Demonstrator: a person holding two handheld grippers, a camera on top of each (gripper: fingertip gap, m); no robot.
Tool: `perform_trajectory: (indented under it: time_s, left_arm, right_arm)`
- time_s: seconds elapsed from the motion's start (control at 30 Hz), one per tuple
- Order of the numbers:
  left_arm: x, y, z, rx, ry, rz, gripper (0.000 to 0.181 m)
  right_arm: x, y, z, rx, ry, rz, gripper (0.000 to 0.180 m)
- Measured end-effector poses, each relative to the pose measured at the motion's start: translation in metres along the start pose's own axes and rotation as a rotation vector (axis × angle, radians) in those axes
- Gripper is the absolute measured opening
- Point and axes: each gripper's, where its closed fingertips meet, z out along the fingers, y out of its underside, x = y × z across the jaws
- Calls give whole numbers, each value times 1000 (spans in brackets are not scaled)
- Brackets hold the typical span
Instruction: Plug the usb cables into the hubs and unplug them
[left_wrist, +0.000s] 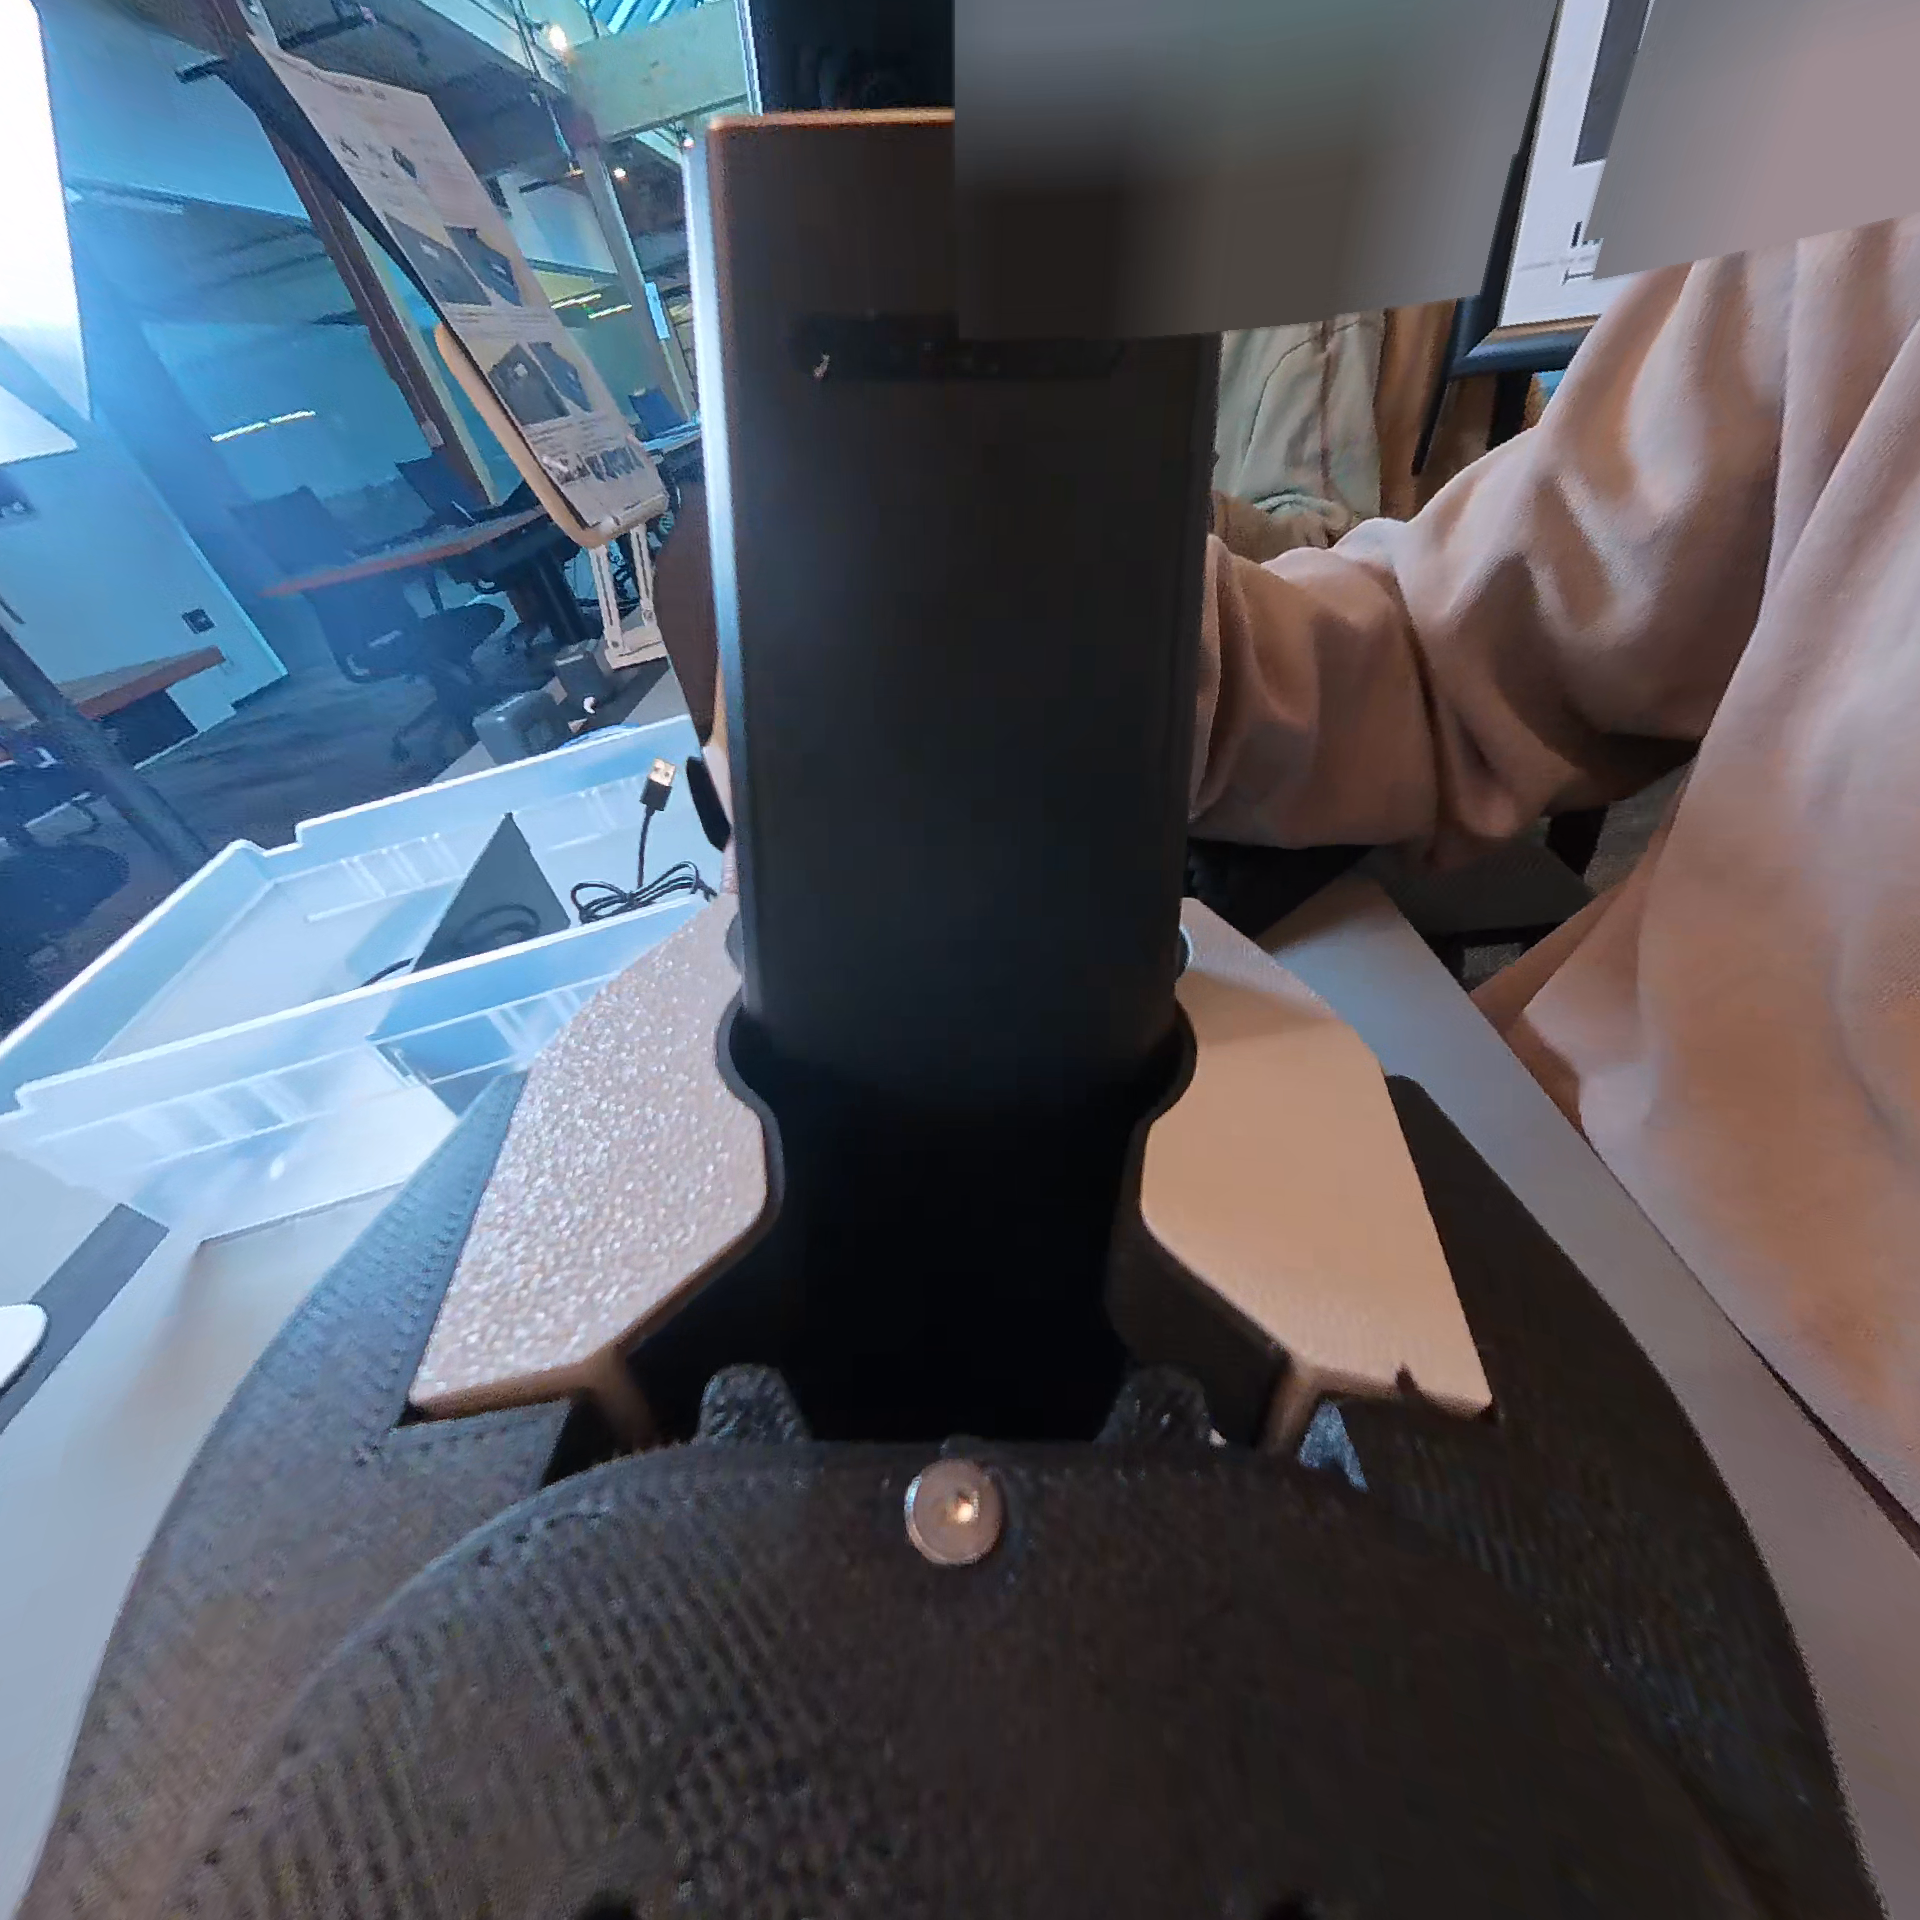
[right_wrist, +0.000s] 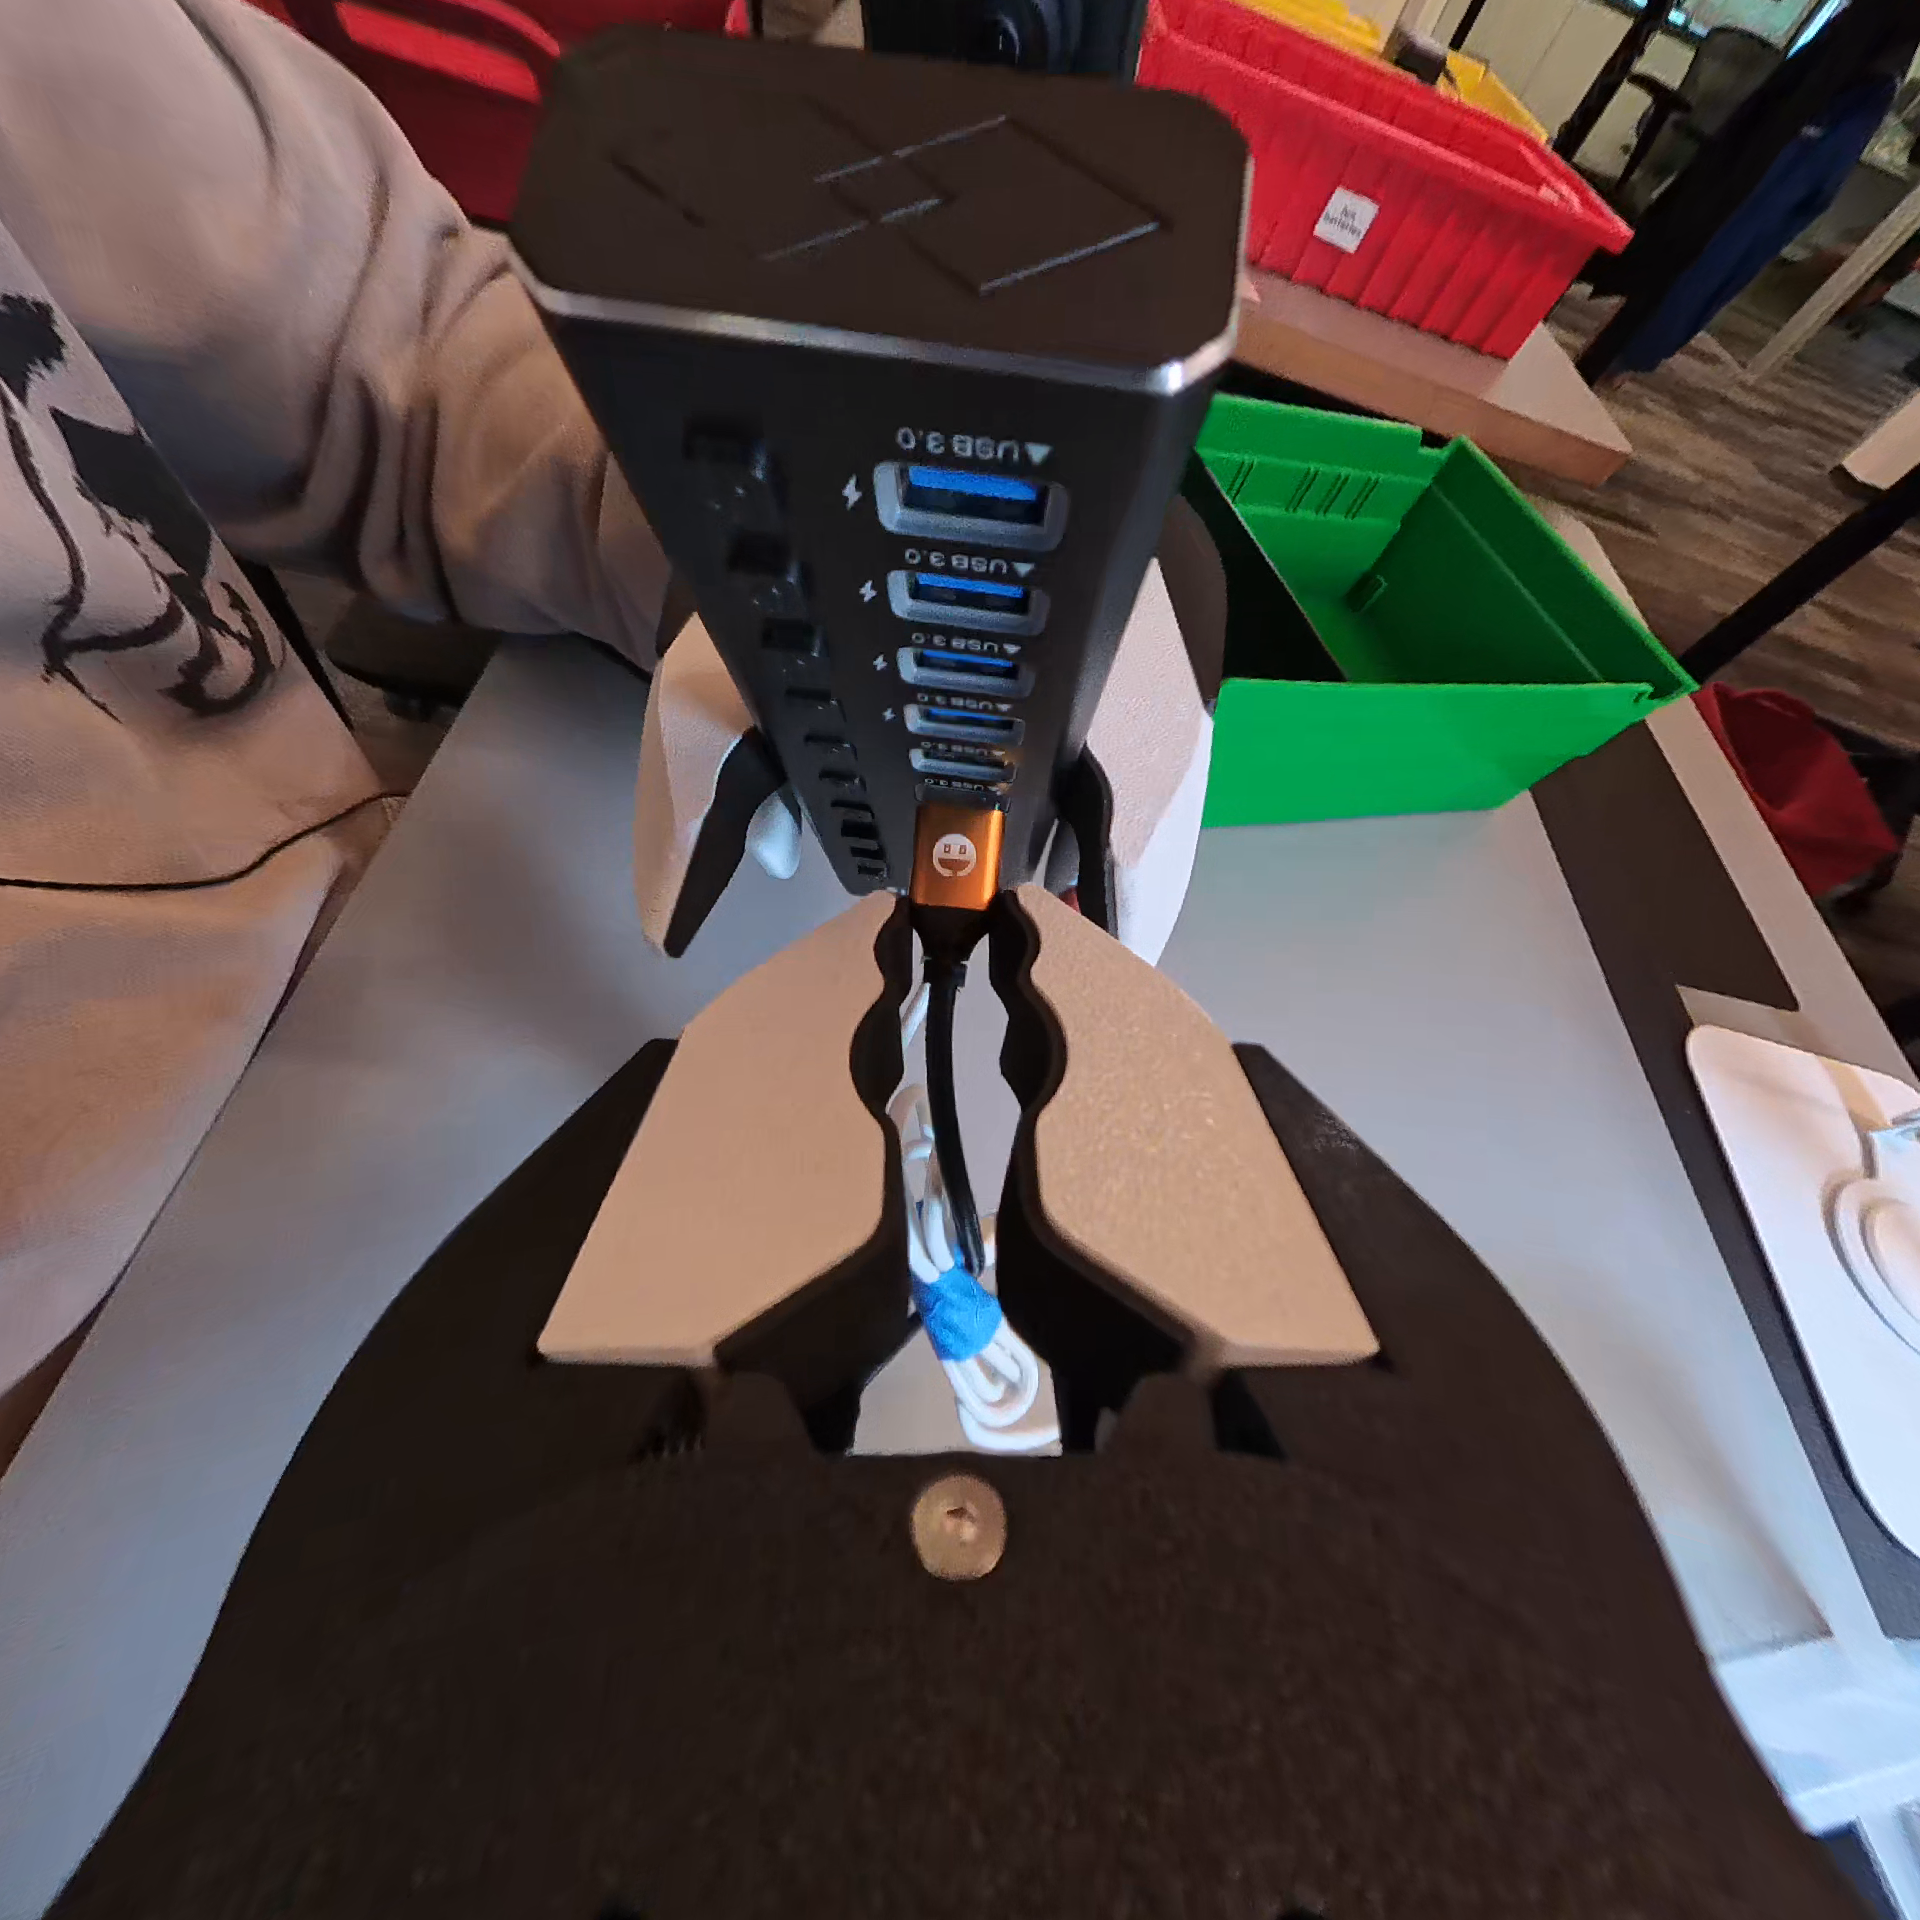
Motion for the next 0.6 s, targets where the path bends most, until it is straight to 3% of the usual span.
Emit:
perform_trajectory:
  time_s: [0.27, 0.33, 0.47, 0.6]
  left_arm:
    - [2, -2, -3, -8, 4, 17, 72]
    - [-2, -15, -13, 62, -14, 5, 72]
    - [-22, -59, -69, 251, -86, -5, 73]
    - [-27, -58, -68, 272, -87, -54, 72]
  right_arm:
    - [-3, -3, 1, 65, -6, -2, 15]
    - [-2, 6, -1, 15, -4, -17, 14]
    - [6, 17, -38, 138, 34, 109, 15]
    - [34, -9, -84, 210, 201, 66, 15]
